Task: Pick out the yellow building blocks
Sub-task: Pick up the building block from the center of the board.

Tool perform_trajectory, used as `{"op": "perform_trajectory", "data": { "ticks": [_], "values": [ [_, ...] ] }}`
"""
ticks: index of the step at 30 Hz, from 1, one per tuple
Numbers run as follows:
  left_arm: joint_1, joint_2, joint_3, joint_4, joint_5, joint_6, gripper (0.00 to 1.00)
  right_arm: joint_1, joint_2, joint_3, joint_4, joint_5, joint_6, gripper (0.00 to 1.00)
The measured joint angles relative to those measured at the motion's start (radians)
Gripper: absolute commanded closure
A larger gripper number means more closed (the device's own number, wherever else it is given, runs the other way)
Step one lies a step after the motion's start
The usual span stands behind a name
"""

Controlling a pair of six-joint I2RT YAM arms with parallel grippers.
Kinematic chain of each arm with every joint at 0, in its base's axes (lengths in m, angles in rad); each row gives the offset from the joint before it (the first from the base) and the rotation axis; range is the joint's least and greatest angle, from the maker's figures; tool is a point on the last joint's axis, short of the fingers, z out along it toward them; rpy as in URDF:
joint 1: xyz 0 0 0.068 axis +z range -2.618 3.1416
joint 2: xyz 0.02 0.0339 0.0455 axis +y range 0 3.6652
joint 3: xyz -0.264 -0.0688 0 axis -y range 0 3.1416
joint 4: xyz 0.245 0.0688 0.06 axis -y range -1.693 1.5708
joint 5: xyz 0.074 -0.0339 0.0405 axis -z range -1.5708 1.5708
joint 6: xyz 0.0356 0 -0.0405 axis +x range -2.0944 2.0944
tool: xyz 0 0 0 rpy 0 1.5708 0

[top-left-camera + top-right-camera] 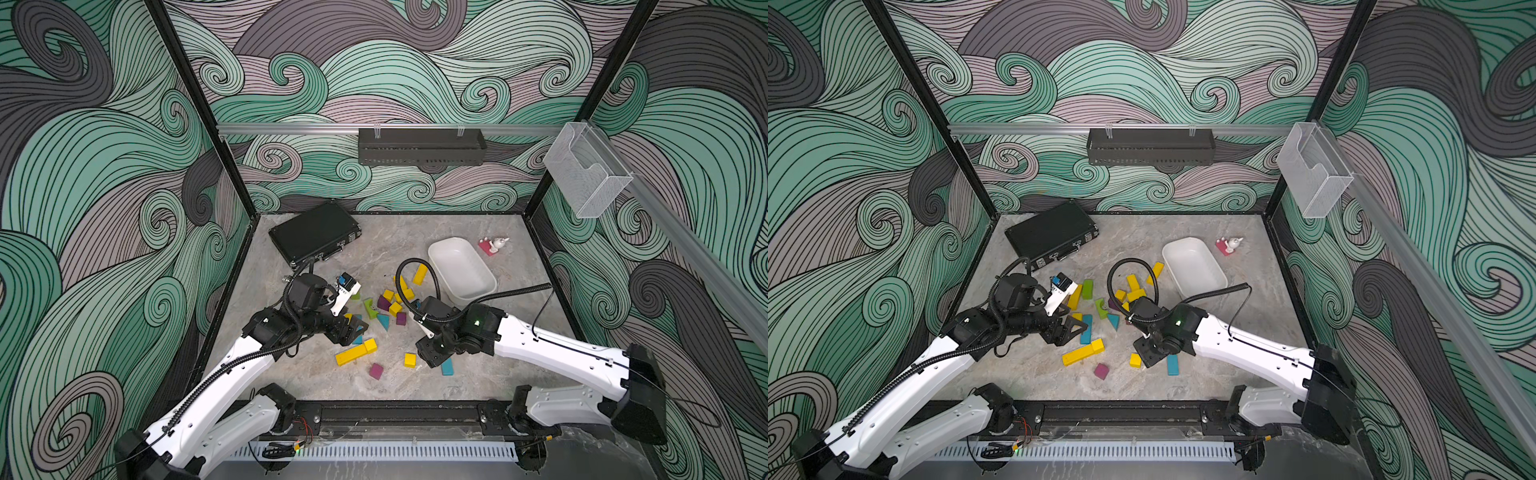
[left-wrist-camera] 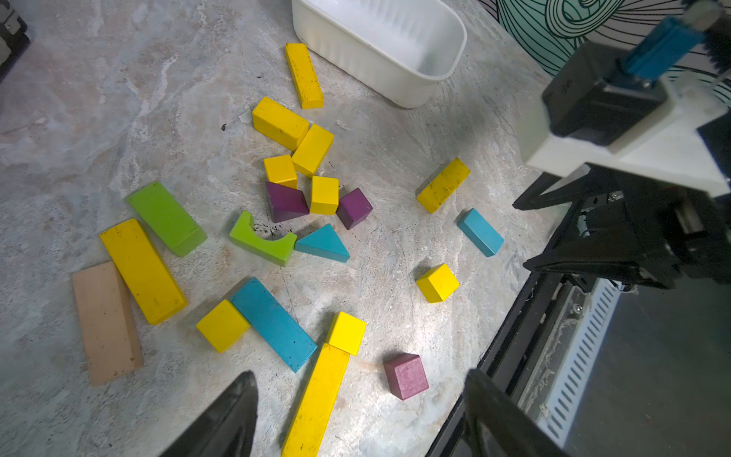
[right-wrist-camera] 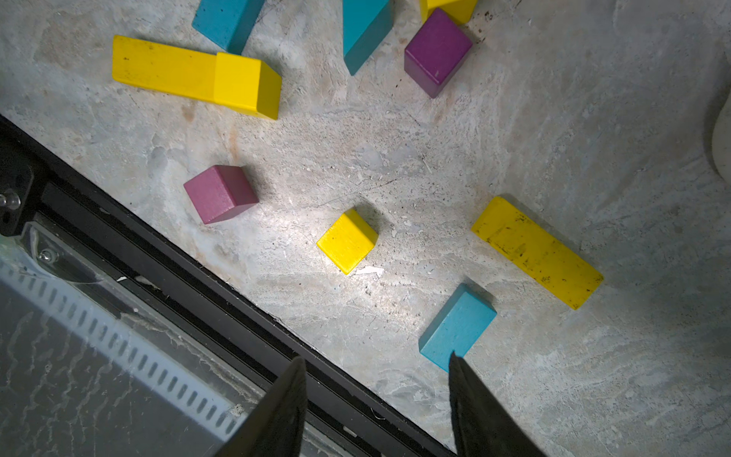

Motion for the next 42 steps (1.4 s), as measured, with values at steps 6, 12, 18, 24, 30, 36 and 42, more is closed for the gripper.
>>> {"op": "perform_trajectory", "data": {
  "ticks": [6, 12, 18, 24, 30, 36, 42],
  "values": [
    [-0.001, 0.006, -0.001, 0.0, -0.061, 0.002, 0.19, 0.002, 0.058, -0.016, 0.063, -0.02, 0.004, 0.45],
    [-0.001, 0.026, -0.001, 0.0, -0.103, 0.002, 0.19, 0.004, 0.107, -0.034, 0.114, -0.036, 0.006, 0.46],
    [-0.001, 0.032, -0.001, 0.0, -0.128, 0.002, 0.19, 0.018, 0.197, -0.033, 0.145, -0.051, 0.002, 0.48],
    [-0.001, 0.036, -0.001, 0.0, -0.146, 0.002, 0.19, 0.04, 0.272, -0.029, 0.162, -0.053, -0.003, 0.5],
    [-0.001, 0.036, -0.001, 0.0, -0.167, 0.002, 0.18, 0.06, 0.327, -0.011, 0.163, -0.052, -0.01, 0.5],
    [-0.001, 0.035, -0.001, 0.0, -0.184, 0.002, 0.18, 0.061, 0.341, -0.003, 0.164, -0.049, -0.024, 0.48],
    [-0.001, 0.035, -0.001, 0.0, -0.198, 0.002, 0.18, 0.061, 0.364, 0.024, 0.161, -0.037, -0.028, 0.47]
  ]
}}
